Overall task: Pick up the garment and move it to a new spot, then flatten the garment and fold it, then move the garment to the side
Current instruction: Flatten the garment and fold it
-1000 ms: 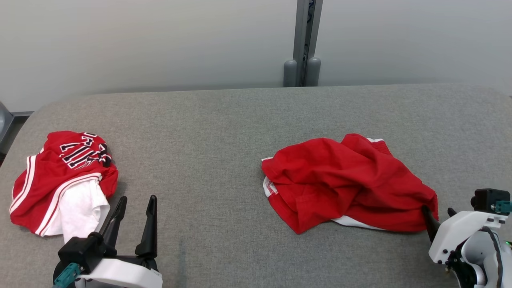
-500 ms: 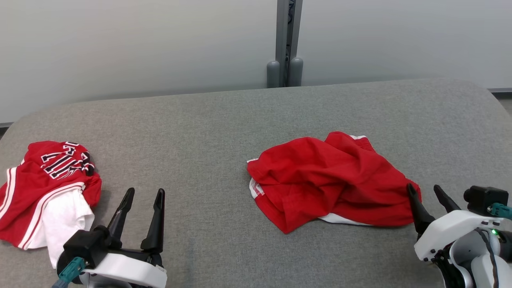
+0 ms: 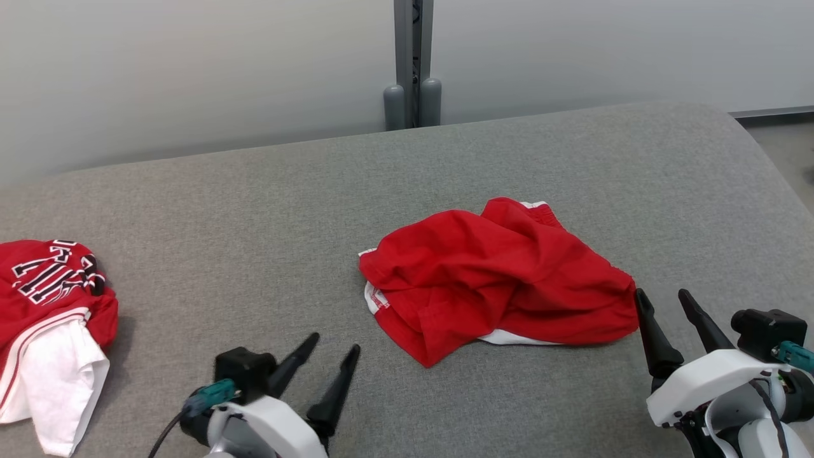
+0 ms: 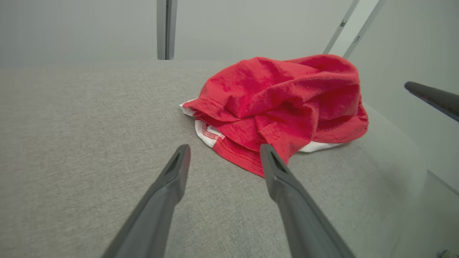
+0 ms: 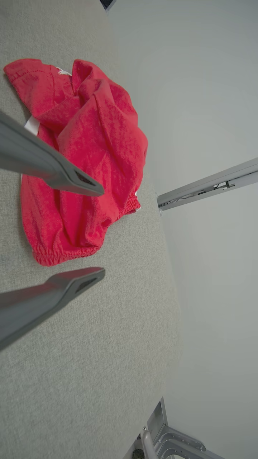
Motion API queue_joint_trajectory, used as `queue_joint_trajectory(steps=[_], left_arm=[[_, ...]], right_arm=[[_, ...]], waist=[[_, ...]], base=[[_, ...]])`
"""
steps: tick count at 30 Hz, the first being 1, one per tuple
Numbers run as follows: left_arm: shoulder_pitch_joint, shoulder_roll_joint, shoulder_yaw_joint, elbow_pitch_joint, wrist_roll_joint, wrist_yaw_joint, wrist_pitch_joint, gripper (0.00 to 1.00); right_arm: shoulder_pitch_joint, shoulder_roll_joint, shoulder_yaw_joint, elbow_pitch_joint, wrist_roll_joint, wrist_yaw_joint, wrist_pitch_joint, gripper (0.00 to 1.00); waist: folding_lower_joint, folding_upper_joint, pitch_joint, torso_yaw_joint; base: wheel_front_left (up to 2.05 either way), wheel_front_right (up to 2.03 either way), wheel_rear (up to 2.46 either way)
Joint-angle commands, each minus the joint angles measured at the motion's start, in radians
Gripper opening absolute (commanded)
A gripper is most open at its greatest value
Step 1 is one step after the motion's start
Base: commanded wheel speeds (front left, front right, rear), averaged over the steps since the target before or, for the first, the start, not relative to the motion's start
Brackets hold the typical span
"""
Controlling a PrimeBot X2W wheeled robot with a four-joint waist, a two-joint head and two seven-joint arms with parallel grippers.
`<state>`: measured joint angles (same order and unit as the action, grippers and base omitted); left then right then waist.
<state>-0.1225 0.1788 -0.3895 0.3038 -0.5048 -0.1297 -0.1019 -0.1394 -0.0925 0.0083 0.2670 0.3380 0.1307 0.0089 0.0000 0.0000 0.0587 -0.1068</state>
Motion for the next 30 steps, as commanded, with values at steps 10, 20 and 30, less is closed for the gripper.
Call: queue_joint_trajectory(steps=[10,20,30], left_arm=[[-0.157,0.090,-0.289,0.000,-0.135,-0.002,0.245,1.00],[-0.286,0.101,-0.374,0.077,-0.185,0.000,0.353,1.00],[-0.331,0.082,-0.384,0.107,-0.219,0.000,0.332,0.00]], right_arm=[[-0.002,0.015,0.010,-0.007,-0.014,0.000,-0.010,1.00],[-0.016,0.035,0.022,0.012,-0.006,0.000,-0.013,1.00],[-0.029,0.040,0.021,0.019,-0.009,0.000,-0.032,1.00]], waist=[[0.0000,0.0000,0.056,-0.075],[0.0000,0.0000,0.109,-0.138],[0.0000,0.0000,0.131,-0.157]], base=[[0.00,0.00,0.00],[0.00,0.00,0.00],[0.00,0.00,0.00]])
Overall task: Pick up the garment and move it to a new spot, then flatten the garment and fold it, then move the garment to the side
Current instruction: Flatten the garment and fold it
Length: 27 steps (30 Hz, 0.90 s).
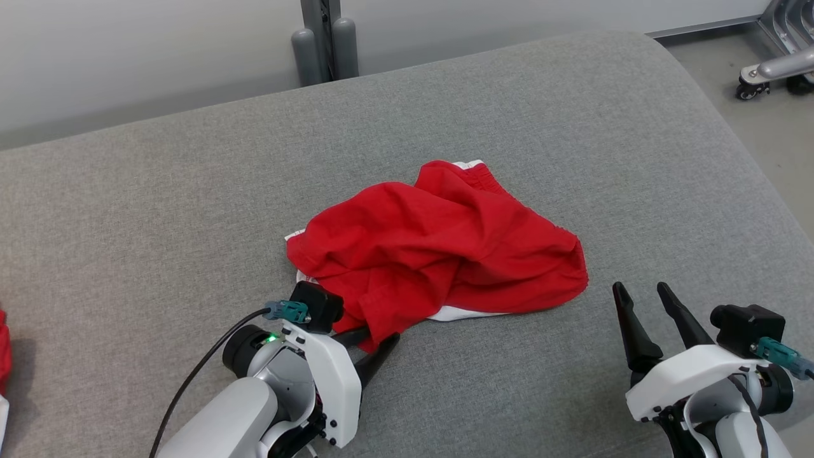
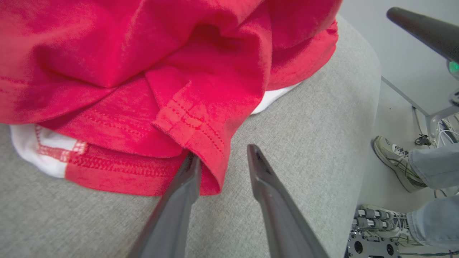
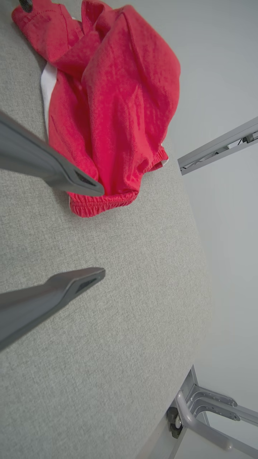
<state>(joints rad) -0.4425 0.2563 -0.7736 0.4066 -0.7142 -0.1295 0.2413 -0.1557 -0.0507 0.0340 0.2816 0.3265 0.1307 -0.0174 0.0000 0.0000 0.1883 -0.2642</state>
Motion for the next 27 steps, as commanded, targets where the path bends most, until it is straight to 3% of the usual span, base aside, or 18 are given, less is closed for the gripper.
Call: queue_joint_trajectory(steps=[1,8,13,16,21,27], left_arm=[[-0.011,0.005,0.000,0.004,-0.010,0.000,-0.011,0.00],[-0.046,0.026,-0.026,-0.026,-0.018,-0.001,-0.077,0.00],[-0.133,0.096,0.003,-0.055,0.027,0.008,-0.099,0.00],[-0.205,0.107,0.013,-0.047,0.055,0.016,-0.090,0.00],[-0.331,0.100,0.034,0.059,0.093,0.026,-0.117,0.00],[-0.472,0.084,0.027,0.223,0.171,0.020,-0.236,0.00]], right_arm=[[-0.013,-0.002,-0.004,0.004,0.003,0.000,-0.006,1.00],[-0.015,-0.002,-0.004,0.020,0.009,0.000,-0.022,1.00],[-0.017,-0.001,0.001,0.037,0.018,0.000,-0.038,1.00],[-0.022,-0.002,0.009,0.045,0.024,0.000,-0.047,1.00],[-0.049,-0.002,0.040,0.055,0.037,0.000,-0.068,1.00],[-0.081,-0.002,0.069,0.069,0.047,0.000,-0.094,1.00]], waist=[[0.0000,0.0000,0.001,0.001],[0.0000,0.0000,-0.002,0.007],[0.0000,0.0000,0.007,0.014],[0.0000,0.0000,0.025,0.018],[0.0000,0.0000,0.073,0.004],[0.0000,0.0000,0.138,-0.022]], base=[[0.00,0.00,0.00],[0.00,0.00,0.00],[0.00,0.00,0.00],[0.00,0.00,0.00],[0.00,0.00,0.00],[0.00,0.00,0.00]])
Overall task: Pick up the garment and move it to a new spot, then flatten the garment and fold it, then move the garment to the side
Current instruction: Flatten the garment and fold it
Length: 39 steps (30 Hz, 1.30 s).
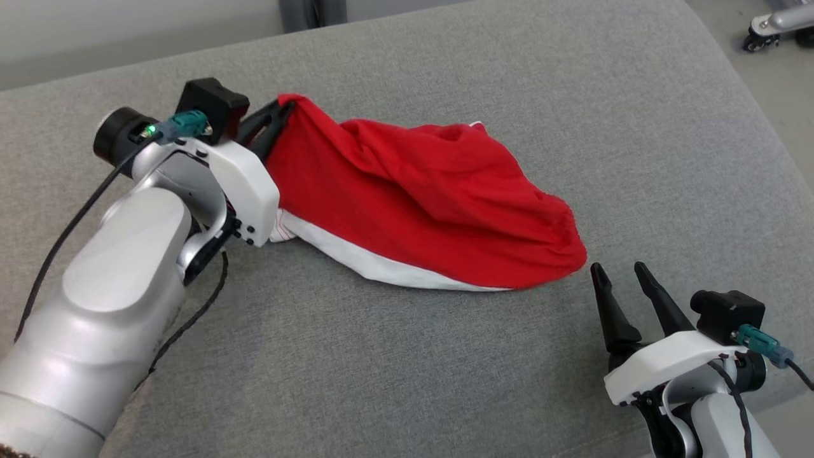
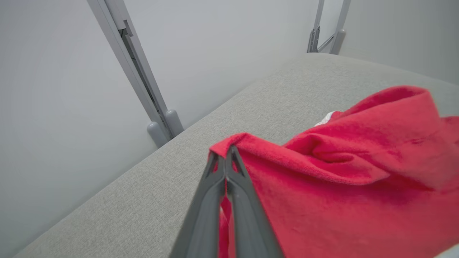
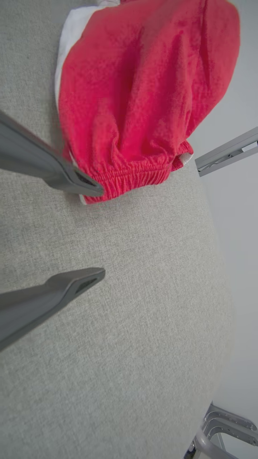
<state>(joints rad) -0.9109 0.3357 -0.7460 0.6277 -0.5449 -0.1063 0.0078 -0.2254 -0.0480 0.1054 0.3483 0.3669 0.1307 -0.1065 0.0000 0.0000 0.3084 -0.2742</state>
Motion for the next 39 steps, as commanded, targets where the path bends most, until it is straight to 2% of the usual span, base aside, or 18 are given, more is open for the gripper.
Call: queue_joint_trajectory(steps=[1,3,4,5,6,12,20,22,27,33,39], left_arm=[[-0.022,-0.002,-0.004,0.031,0.009,-0.004,-0.018,0.00],[-0.055,-0.016,-0.007,0.091,0.014,-0.009,-0.052,0.04],[-0.066,-0.023,-0.011,0.125,0.015,-0.012,-0.065,0.16],[-0.073,-0.029,-0.016,0.157,0.016,-0.014,-0.076,0.77],[-0.077,-0.039,-0.019,0.189,0.008,-0.016,-0.089,1.00],[-0.088,-0.076,-0.053,0.309,-0.010,-0.022,-0.179,1.00],[-0.025,-0.090,-0.079,0.316,-0.094,-0.025,-0.220,1.00],[0.010,-0.091,-0.088,0.298,-0.148,-0.025,-0.186,1.00],[0.077,-0.068,-0.056,0.248,-0.315,-0.025,-0.016,1.00],[0.135,-0.027,-0.093,0.173,-0.370,-0.025,0.142,1.00],[0.161,0.002,-0.100,0.136,-0.391,-0.019,0.188,1.00]], right_arm=[[-0.013,-0.005,0.001,0.006,0.007,0.000,-0.010,1.00],[-0.020,-0.005,0.013,0.011,0.011,0.000,-0.016,1.00],[-0.026,-0.005,0.018,0.015,0.014,0.000,-0.021,1.00],[-0.032,-0.005,0.021,0.019,0.016,0.000,-0.022,1.00],[-0.037,-0.005,0.024,0.023,0.019,0.000,-0.026,1.00],[-0.050,-0.005,0.025,0.051,0.016,0.000,-0.040,1.00],[-0.042,-0.005,0.018,0.075,0.016,0.000,-0.043,1.00],[-0.031,-0.005,0.013,0.079,0.010,0.000,-0.037,1.00],[-0.011,-0.005,0.003,0.067,-0.004,0.000,-0.020,1.00],[0.008,-0.005,-0.001,0.039,-0.014,0.000,0.002,1.00],[0.008,-0.005,-0.003,0.018,-0.011,0.000,0.014,1.00]], waist=[[0.0000,0.0000,0.028,-0.015],[0.0000,0.0000,0.044,-0.023],[0.0000,0.0000,0.051,-0.026],[0.0000,0.0000,0.055,-0.028],[0.0000,0.0000,0.059,-0.029],[0.0000,0.0000,0.049,-0.013],[0.0000,0.0000,-0.021,0.029],[0.0000,0.0000,-0.044,0.038],[0.0000,0.0000,-0.076,0.048],[0.0000,0.0000,-0.079,0.037],[0.0000,0.0000,-0.054,0.012]], base=[[0.00,0.00,0.00],[0.00,0.00,0.00],[0.00,0.00,0.00],[0.00,0.00,0.00],[0.00,0.00,0.00],[0.00,0.00,0.00],[0.00,0.00,0.00],[0.00,0.00,0.00],[0.00,0.00,0.00],[0.00,0.00,0.00],[0.00,0.00,0.00]])
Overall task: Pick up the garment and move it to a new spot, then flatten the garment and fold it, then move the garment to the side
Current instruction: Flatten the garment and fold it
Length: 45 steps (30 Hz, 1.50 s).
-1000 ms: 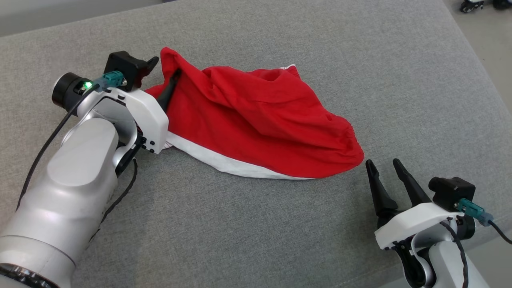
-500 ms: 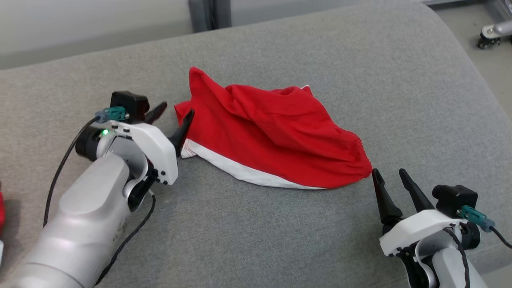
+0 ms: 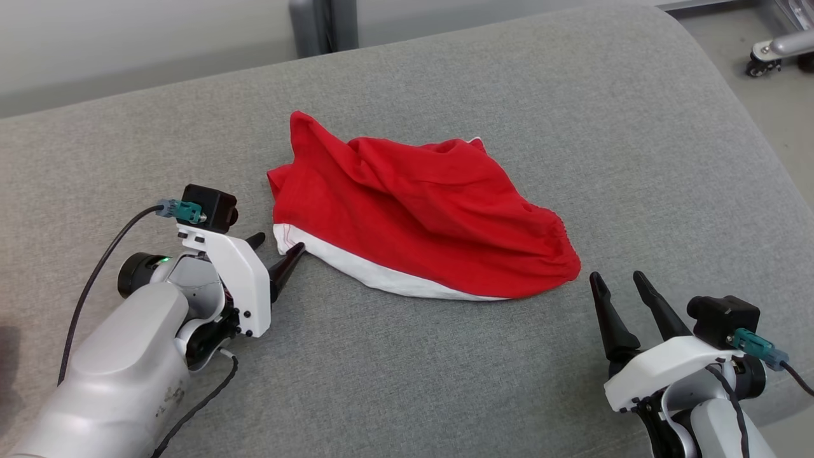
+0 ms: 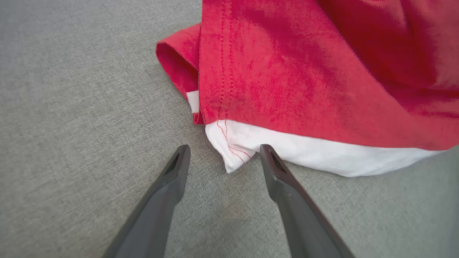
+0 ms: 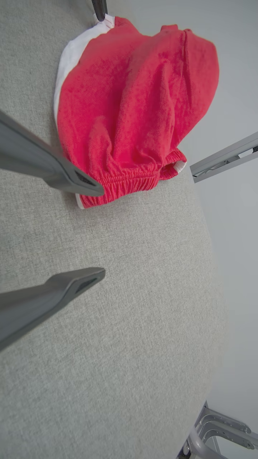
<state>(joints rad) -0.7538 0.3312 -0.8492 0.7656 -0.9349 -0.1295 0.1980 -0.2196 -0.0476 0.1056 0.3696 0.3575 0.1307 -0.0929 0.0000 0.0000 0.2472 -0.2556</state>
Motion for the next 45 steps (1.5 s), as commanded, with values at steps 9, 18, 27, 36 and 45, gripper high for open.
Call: queue_joint_trajectory(steps=[9,18,27,36,45], left_arm=[[0.016,0.030,-0.005,-0.060,-0.013,0.003,0.000,0.00],[0.103,0.130,-0.026,-0.248,-0.002,0.012,-0.003,0.00],[0.291,0.303,-0.043,-0.559,-0.029,0.055,0.022,0.00],[0.428,0.394,-0.024,-0.740,-0.062,0.136,-0.003,0.00],[0.494,0.389,-0.025,-0.736,-0.069,0.185,-0.041,1.00]], right_arm=[[0.011,-0.005,-0.019,-0.007,-0.010,0.000,0.003,1.00],[0.028,-0.005,-0.037,0.015,0.004,0.000,-0.004,1.00],[0.047,-0.006,-0.063,0.031,0.001,0.000,-0.002,1.00],[0.058,-0.006,-0.092,0.020,-0.027,0.000,0.034,1.00],[0.083,-0.006,-0.112,-0.039,-0.052,0.000,0.037,1.00]], waist=[[0.0000,0.0000,0.010,-0.020],[0.0000,0.0000,-0.049,0.016],[0.0000,0.0000,-0.082,0.069],[0.0000,0.0000,-0.086,0.117],[0.0000,0.0000,-0.105,0.144]], base=[[0.00,0.00,0.00],[0.00,0.00,0.00],[0.00,0.00,0.00],[0.00,0.00,0.00],[0.00,0.00,0.00]])
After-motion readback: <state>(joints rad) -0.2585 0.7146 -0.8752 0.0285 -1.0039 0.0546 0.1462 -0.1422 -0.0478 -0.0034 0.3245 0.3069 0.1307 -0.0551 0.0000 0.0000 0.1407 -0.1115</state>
